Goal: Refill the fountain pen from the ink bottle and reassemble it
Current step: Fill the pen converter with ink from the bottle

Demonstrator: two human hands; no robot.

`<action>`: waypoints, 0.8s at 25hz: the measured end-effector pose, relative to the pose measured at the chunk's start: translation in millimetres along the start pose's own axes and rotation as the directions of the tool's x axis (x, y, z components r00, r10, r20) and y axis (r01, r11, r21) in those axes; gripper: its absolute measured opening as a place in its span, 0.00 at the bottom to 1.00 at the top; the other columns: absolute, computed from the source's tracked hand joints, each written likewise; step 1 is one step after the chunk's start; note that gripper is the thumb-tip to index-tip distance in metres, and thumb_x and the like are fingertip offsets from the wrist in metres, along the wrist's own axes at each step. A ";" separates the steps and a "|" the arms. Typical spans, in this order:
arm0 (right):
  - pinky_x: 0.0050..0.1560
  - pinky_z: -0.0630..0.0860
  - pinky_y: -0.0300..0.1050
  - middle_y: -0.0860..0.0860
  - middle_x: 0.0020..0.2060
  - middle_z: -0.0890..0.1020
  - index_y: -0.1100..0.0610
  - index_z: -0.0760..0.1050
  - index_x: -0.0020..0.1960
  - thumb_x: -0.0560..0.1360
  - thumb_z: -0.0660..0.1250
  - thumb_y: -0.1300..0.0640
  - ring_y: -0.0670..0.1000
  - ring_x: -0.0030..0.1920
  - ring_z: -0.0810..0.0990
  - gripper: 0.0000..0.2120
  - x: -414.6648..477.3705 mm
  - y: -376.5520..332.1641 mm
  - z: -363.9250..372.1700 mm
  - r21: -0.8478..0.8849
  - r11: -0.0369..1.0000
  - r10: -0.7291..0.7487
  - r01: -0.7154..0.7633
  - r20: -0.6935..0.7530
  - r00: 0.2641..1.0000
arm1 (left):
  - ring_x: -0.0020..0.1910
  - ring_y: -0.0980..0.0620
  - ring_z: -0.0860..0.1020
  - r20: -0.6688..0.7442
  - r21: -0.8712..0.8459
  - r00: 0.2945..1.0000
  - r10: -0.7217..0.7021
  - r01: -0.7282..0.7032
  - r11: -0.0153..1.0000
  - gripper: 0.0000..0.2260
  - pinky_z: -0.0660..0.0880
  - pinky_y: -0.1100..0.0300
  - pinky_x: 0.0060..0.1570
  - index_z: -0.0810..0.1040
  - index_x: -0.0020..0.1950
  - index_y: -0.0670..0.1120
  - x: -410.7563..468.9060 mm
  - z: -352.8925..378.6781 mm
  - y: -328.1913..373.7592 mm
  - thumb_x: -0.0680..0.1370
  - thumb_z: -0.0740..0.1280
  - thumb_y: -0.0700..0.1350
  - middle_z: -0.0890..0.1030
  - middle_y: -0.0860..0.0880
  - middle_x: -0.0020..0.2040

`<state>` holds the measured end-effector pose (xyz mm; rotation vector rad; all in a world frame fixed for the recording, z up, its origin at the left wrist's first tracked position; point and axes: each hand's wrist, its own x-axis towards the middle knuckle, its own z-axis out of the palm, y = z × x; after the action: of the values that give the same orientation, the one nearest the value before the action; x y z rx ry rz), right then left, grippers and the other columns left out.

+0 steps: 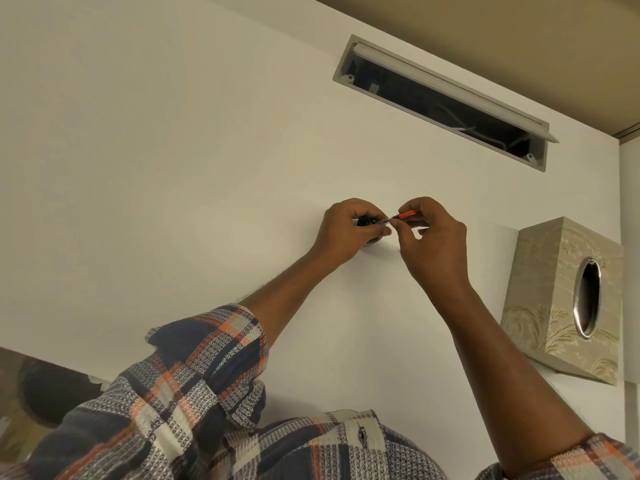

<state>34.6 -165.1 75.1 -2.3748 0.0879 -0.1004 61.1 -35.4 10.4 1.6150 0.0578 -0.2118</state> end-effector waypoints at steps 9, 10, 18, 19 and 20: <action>0.52 0.78 0.51 0.36 0.39 0.78 0.53 0.77 0.50 0.74 0.70 0.59 0.32 0.40 0.78 0.06 -2.6 -1.9 -5.4 0.027 0.999 0.030 -0.029 -0.030 0.999 | 0.37 0.57 0.79 -0.002 -0.021 1.000 -0.013 0.013 1.000 0.06 0.74 0.72 0.35 0.84 0.43 0.39 -0.3 -0.5 3.6 0.67 0.76 0.37 0.83 0.44 0.43; 0.48 0.78 0.46 0.36 0.40 0.78 0.54 0.78 0.50 0.74 0.69 0.59 0.32 0.40 0.78 0.05 -2.6 -3.1 -7.7 0.028 0.999 0.035 -0.033 -0.043 0.998 | 0.37 0.57 0.79 0.000 -0.028 1.000 -0.018 0.018 0.999 0.07 0.74 0.72 0.35 0.84 0.43 0.38 -0.6 -0.8 4.0 0.67 0.76 0.37 0.83 0.44 0.43; 0.46 0.77 0.37 0.46 0.45 0.85 0.55 0.82 0.49 0.76 0.68 0.55 0.41 0.45 0.81 0.06 3.5 -4.9 -31.1 0.001 1.000 -0.012 0.013 -0.097 0.995 | 0.34 0.62 0.79 0.015 -0.109 0.998 -0.066 0.067 0.992 0.08 0.77 0.69 0.36 0.84 0.44 0.36 -1.7 -1.5 5.4 0.67 0.76 0.35 0.81 0.49 0.41; 0.46 0.77 0.35 0.47 0.45 0.85 0.55 0.83 0.50 0.76 0.68 0.56 0.41 0.45 0.81 0.06 4.7 -4.9 -32.7 -0.009 1.000 -0.013 0.013 -0.080 0.997 | 0.33 0.62 0.79 0.016 -0.112 0.997 -0.069 0.070 0.991 0.08 0.77 0.68 0.36 0.84 0.44 0.36 -1.7 -1.3 5.5 0.67 0.76 0.34 0.81 0.50 0.40; 0.45 0.76 0.33 0.46 0.45 0.84 0.54 0.83 0.51 0.75 0.69 0.57 0.40 0.44 0.80 0.06 5.1 -4.9 -33.0 -0.016 1.000 -0.014 0.013 -0.054 0.998 | 0.33 0.62 0.79 0.017 -0.116 0.997 -0.071 0.072 0.991 0.08 0.77 0.68 0.36 0.84 0.44 0.36 -1.8 -1.2 5.6 0.67 0.75 0.34 0.81 0.50 0.40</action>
<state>36.6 -184.7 102.5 -2.3891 0.0987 -0.1719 60.3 -34.3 16.2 1.4968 0.1162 -0.2698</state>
